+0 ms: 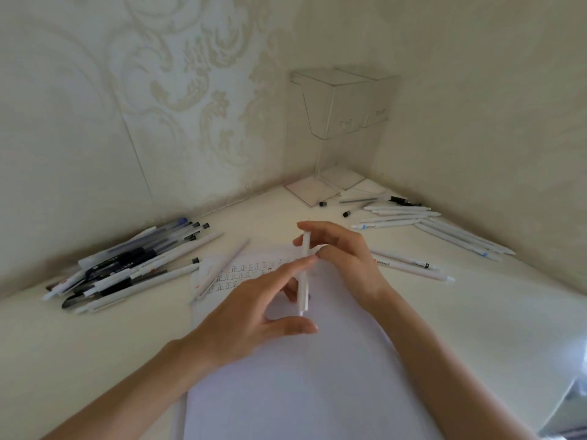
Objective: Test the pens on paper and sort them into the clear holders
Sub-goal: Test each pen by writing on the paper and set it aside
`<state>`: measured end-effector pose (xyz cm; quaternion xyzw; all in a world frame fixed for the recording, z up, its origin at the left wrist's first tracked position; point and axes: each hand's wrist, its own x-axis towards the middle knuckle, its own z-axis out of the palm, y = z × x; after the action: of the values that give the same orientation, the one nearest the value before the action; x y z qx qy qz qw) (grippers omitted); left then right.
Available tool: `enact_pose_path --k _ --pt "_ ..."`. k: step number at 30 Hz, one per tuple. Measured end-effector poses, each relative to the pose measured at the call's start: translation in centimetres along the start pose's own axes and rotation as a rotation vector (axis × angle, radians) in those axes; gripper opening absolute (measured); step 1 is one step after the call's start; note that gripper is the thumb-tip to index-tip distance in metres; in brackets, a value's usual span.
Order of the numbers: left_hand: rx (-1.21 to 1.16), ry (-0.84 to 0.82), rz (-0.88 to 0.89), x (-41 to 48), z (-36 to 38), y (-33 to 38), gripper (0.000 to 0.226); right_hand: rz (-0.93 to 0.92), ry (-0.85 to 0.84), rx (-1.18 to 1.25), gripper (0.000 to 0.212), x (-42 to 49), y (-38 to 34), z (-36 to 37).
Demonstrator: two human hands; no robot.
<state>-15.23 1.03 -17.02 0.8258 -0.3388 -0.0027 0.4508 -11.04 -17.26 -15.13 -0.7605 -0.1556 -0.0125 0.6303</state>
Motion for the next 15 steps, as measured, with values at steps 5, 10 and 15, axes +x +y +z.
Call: enact_pose_path --k 5,10,15 --pt "-0.042 0.045 0.051 0.1 0.0 -0.3 0.053 0.026 -0.021 0.024 0.020 -0.2 0.0 1.1" --pt "0.077 0.034 0.049 -0.1 0.2 -0.5 0.039 0.012 -0.020 -0.026 0.026 0.0 -0.1 1.3" --pt "0.180 0.278 -0.074 -0.3 -1.1 -1.3 0.034 0.016 -0.007 -0.082 0.040 -0.2 0.1 1.0"
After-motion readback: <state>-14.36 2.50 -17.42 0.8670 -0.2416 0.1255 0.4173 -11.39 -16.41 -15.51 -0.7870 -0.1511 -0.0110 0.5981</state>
